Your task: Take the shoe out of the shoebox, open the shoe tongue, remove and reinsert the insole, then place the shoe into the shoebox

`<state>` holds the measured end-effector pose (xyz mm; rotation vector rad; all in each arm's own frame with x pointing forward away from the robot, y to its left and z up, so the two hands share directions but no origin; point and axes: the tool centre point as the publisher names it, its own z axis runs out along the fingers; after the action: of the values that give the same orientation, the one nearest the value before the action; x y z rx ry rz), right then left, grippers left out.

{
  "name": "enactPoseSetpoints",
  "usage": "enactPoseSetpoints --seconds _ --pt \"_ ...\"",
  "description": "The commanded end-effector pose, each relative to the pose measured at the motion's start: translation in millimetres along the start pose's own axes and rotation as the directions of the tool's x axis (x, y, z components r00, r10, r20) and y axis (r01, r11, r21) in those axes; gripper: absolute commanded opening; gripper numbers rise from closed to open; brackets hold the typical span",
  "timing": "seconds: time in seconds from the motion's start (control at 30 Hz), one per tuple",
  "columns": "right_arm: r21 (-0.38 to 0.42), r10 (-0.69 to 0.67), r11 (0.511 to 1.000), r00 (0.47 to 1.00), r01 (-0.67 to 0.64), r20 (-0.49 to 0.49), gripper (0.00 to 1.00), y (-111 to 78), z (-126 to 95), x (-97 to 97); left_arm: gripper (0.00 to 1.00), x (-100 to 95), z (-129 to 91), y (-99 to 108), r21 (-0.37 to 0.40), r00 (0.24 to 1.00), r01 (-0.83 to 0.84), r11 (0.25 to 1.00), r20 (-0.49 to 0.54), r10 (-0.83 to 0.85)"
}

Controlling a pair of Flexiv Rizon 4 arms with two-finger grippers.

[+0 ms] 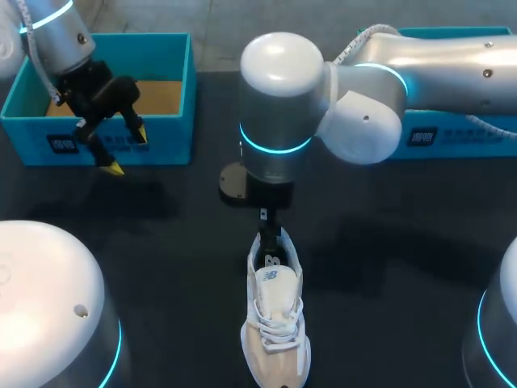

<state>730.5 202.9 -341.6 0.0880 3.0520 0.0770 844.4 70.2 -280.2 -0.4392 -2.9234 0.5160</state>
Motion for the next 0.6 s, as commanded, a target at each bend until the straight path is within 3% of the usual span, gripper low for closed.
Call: enactPoseSetpoints --seconds 0.03,0.43,0.53,0.6 --pt "-0.004 -0.005 1.000 1.000 0.005 -0.002 1.00 -0.6 9 -2.4 1.00 4.0 -2 2 -0.005 1.000 0.006 1.000 0.005 -0.006" --pt "-0.004 -0.019 1.000 1.000 0.019 -0.014 0.98 -1.9 23 -12.7 1.00 12.8 -6 6 0.009 0.996 -0.085 0.996 -0.010 0.086" --pt "-0.003 -0.018 1.000 1.000 0.018 -0.018 0.58 -2.5 26 -15.5 1.00 13.2 -6 6 0.006 0.995 -0.098 0.995 -0.010 0.099" --pt "-0.001 -0.019 1.000 1.000 0.019 -0.019 0.49 -2.6 27 -16.4 1.00 13.2 -7 6 0.002 0.995 -0.101 0.995 -0.010 0.101"
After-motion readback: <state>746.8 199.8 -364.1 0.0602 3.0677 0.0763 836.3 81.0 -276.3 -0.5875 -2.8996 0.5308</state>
